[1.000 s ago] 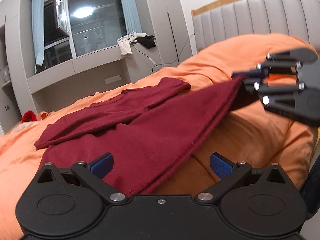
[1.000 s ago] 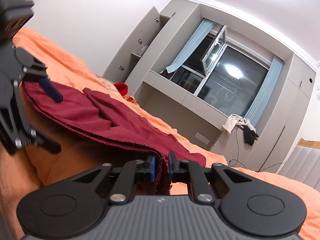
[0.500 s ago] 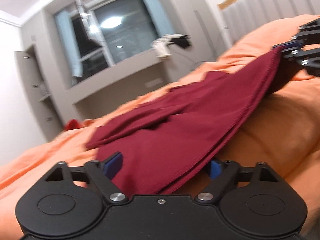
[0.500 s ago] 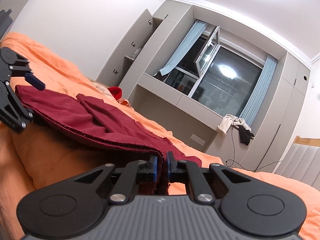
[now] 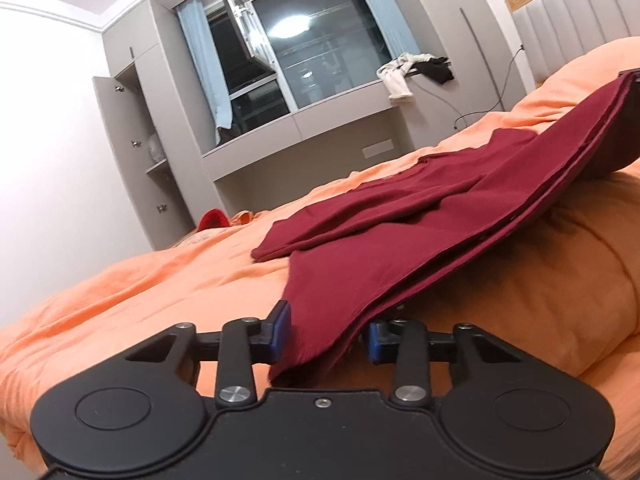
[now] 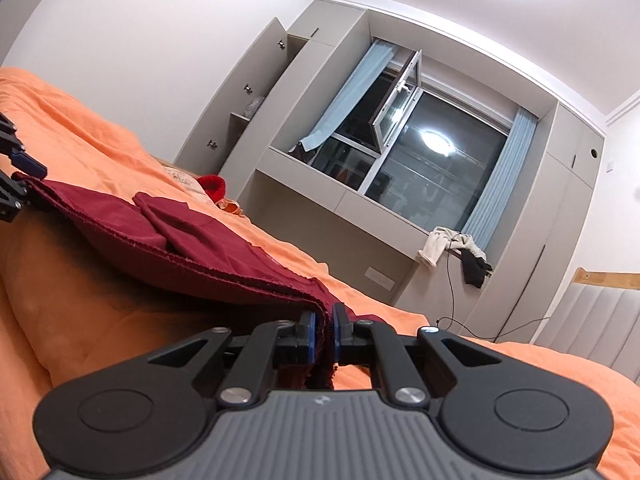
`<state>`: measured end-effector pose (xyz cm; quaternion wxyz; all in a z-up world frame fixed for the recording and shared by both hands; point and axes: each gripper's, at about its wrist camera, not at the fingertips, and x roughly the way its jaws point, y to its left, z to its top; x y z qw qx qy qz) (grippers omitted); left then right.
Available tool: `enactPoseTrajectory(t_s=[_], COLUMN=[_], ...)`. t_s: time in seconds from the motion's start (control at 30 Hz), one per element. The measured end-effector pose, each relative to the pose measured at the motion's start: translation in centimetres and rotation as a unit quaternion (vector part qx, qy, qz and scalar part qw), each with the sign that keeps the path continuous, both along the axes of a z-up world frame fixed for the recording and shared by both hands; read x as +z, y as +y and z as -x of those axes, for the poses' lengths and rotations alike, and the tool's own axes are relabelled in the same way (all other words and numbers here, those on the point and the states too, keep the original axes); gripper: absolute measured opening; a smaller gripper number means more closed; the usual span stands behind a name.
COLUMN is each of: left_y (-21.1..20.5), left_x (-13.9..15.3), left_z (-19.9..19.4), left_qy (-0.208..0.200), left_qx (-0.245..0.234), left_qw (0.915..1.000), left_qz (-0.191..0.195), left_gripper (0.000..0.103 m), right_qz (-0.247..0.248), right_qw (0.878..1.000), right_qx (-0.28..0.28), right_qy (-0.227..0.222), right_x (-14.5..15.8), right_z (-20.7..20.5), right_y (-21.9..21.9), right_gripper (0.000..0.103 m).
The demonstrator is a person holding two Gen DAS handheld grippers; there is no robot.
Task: Fold small clothes
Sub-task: 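Lift the gripped shirt side with both grippers and fold it over the other half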
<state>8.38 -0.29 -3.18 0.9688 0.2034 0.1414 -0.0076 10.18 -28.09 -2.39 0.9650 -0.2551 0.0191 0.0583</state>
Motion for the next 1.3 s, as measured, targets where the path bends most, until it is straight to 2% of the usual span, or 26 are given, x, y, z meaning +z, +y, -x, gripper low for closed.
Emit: enactPoseTrajectory(t_s=[0.17,0.23,0.27,0.4,0.57,0.7,0.87,1.03,1.2,1.3], left_y=[0.7,0.8,0.7,1.0,1.4,1.5,1.2,0.7,1.2,1.4], left_x=[0.4,0.5,0.5,1.1,2.4,3.6,6.2,8.8,11.7,13.2], left_z=[0.5,0.6,0.7,1.4,2.5,3.7,6.5,10.9,15.7,18.4], left_qy=[-0.006,-0.009,-0.011,-0.044,-0.092,-0.126,-0.153,-0.177,-0.179,-0.183], left_qx=[0.006,0.01,0.011,0.018,0.024,0.02,0.001,-0.029,-0.056,-0.069], left_qw=[0.9999,0.9999,0.9998,0.9987,0.9942,0.9887,0.9816,0.9778,0.9754,0.9746], left_qz=[0.011,0.01,0.01,0.019,0.05,0.078,0.113,0.108,0.115,0.109], left_gripper=[0.031,0.024,0.015,0.008,0.005,0.005,0.005,0.005,0.005,0.005], right_qz=[0.005,0.01,0.013,0.032,0.04,0.043,0.005,-0.001,-0.021,-0.006], right_qw=[1.0,1.0,1.0,0.999,0.998,0.996,0.995,0.993,0.993,0.992], right_qx=[-0.006,-0.009,-0.009,-0.012,-0.022,-0.037,-0.051,-0.041,-0.034,-0.026], right_qy=[0.001,0.0,-0.001,-0.012,-0.031,-0.068,-0.091,-0.109,-0.113,-0.122], right_x=[0.0,-0.1,-0.2,-0.5,-0.9,-0.8,1.2,3.3,5.2,6.2], right_z=[0.1,0.0,-0.1,0.2,1.1,2.8,5.8,10.6,15.6,18.1], right_y=[0.2,0.2,0.4,1.1,1.5,1.7,0.8,-0.3,-1.5,-1.4], right_gripper=[0.009,0.009,0.009,0.007,0.006,0.005,0.005,0.005,0.005,0.005])
